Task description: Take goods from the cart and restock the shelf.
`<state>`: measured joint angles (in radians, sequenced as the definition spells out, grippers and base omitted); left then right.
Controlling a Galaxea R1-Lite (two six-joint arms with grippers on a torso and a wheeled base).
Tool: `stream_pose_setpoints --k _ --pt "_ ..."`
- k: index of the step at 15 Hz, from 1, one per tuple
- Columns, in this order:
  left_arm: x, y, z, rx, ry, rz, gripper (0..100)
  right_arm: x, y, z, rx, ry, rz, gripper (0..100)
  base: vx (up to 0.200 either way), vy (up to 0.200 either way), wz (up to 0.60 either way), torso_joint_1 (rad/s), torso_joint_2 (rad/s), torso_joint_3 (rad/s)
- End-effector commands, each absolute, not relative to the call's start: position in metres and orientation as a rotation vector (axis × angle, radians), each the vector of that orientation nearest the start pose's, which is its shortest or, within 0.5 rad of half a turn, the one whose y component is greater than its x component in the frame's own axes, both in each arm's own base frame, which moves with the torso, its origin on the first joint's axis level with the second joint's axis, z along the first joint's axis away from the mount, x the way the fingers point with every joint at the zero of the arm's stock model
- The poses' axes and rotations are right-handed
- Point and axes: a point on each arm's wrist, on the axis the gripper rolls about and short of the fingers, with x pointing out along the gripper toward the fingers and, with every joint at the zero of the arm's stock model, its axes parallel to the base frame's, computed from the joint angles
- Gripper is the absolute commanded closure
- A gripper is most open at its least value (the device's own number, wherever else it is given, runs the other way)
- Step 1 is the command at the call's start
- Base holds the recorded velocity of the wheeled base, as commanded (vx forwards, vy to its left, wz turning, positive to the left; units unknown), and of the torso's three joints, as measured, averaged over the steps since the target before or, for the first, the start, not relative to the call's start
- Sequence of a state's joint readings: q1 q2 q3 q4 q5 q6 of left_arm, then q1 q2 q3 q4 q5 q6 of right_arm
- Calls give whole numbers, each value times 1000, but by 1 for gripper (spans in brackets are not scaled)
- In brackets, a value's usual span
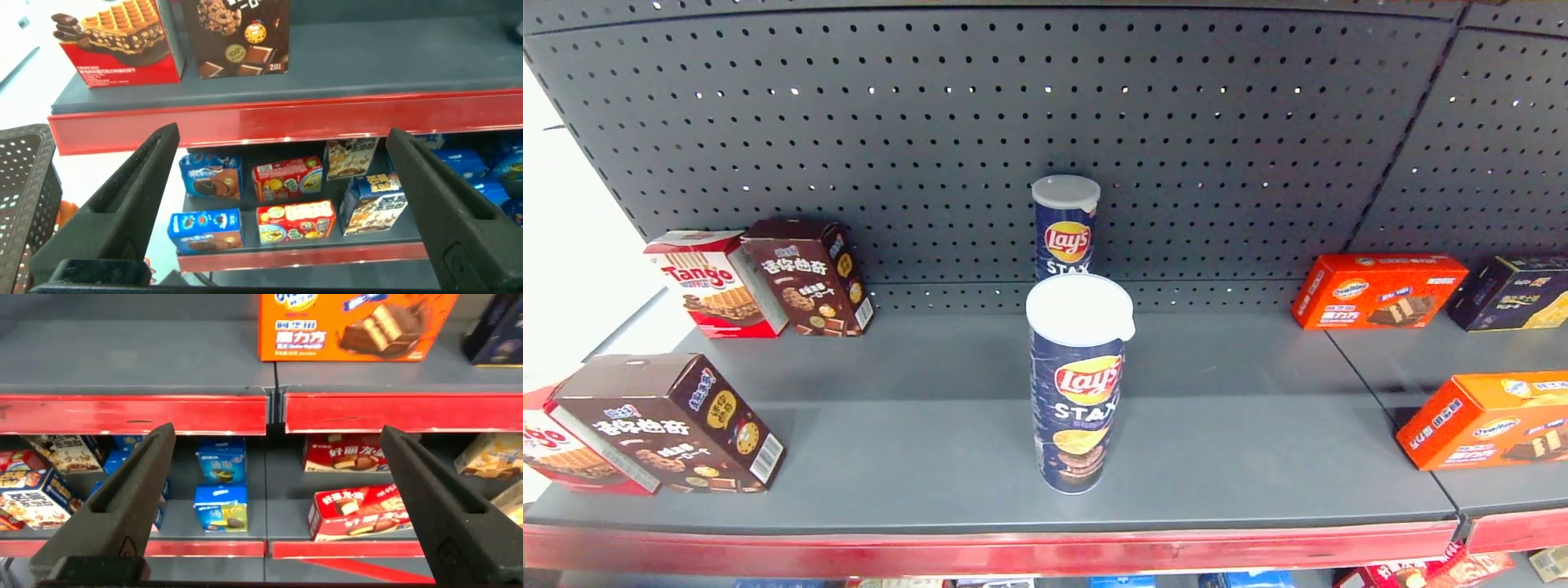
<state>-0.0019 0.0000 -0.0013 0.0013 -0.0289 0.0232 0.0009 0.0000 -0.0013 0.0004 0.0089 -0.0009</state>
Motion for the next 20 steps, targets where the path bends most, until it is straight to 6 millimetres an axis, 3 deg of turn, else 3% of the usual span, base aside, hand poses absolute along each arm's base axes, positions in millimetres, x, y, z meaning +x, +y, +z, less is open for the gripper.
stream_pose_setpoints --k 1,20 --pt "-23 -1 76 26 1 -31 0 -23 0 76 -2 -2 12 0 0 0 0 0 0 0" --pt "-23 -1 75 26 3 -32 0 -23 0 76 0 -2 12 0 0 0 63 1 0 0"
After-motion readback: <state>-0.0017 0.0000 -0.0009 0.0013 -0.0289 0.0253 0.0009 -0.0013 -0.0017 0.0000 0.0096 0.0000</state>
